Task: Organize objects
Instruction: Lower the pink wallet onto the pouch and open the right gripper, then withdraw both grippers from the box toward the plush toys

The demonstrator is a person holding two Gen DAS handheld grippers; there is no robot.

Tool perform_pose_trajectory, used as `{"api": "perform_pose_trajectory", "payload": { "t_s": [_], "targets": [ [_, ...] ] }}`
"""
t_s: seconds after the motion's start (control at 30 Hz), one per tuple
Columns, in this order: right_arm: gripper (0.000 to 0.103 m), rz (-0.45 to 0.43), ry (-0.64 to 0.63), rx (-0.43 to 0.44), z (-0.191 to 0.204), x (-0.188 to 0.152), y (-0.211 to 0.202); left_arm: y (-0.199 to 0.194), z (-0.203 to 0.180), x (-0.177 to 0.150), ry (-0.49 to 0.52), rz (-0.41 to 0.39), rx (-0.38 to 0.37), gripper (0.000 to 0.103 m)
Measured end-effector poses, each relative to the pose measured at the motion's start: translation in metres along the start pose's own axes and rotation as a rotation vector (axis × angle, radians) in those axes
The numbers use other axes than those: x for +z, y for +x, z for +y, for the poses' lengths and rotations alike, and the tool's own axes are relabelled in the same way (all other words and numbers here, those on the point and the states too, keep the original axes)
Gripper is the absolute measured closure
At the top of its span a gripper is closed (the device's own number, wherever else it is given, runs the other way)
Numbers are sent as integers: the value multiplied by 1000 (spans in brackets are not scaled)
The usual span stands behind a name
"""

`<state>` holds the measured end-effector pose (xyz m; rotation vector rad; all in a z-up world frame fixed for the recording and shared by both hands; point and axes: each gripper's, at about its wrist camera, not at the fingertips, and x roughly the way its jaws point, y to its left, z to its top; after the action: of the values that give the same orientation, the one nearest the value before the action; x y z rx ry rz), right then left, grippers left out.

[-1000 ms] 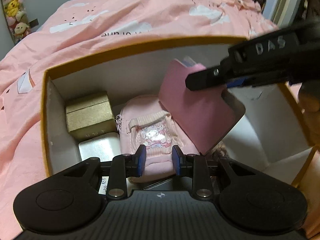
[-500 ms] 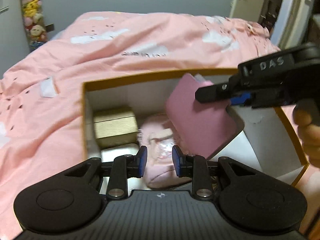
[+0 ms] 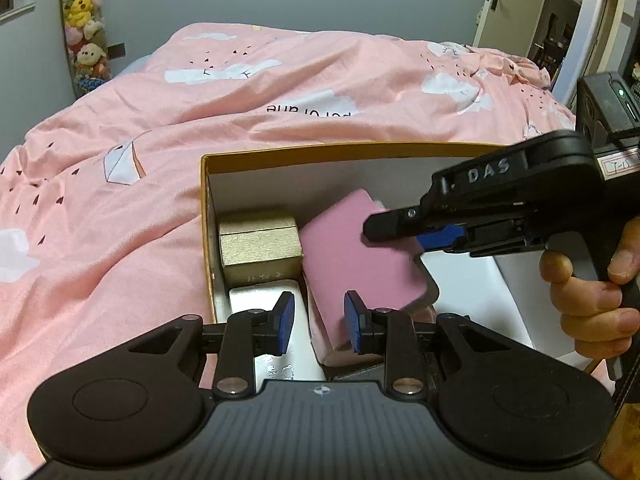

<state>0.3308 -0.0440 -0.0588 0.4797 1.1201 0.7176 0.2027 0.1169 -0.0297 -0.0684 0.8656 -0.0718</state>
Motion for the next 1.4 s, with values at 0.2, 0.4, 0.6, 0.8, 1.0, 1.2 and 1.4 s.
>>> {"api": "perform_pose_trajectory", "payload": {
  "t_s": [0.2, 0.4, 0.6, 0.8, 1.0, 1.2, 1.4],
  "targets": [
    [72, -19, -188, -163, 14, -5, 4, 1, -2, 0, -3, 2, -1, 71],
    [69, -36, -304, -247, 21, -7, 9, -4, -11, -4, 6, -30, 34, 71],
    [64, -65, -349, -240, 30, -13, -9, -18, -23, -7, -18, -86, 43, 71],
    [57, -147, -457, -266, 46, -36, -47, -42, -36, -14, -55, -161, 54, 65],
    [51, -237, -559, -307, 56, -73, -91, -69, -53, -28, -59, -209, 22, 56],
    [44, -267, -594, -351, 52, -118, -122, -89, -64, -47, -54, -202, -25, 53],
    [36, -266, -558, -400, 34, -156, -143, -97, -71, -74, -54, -170, -37, 52]
  ]
}}
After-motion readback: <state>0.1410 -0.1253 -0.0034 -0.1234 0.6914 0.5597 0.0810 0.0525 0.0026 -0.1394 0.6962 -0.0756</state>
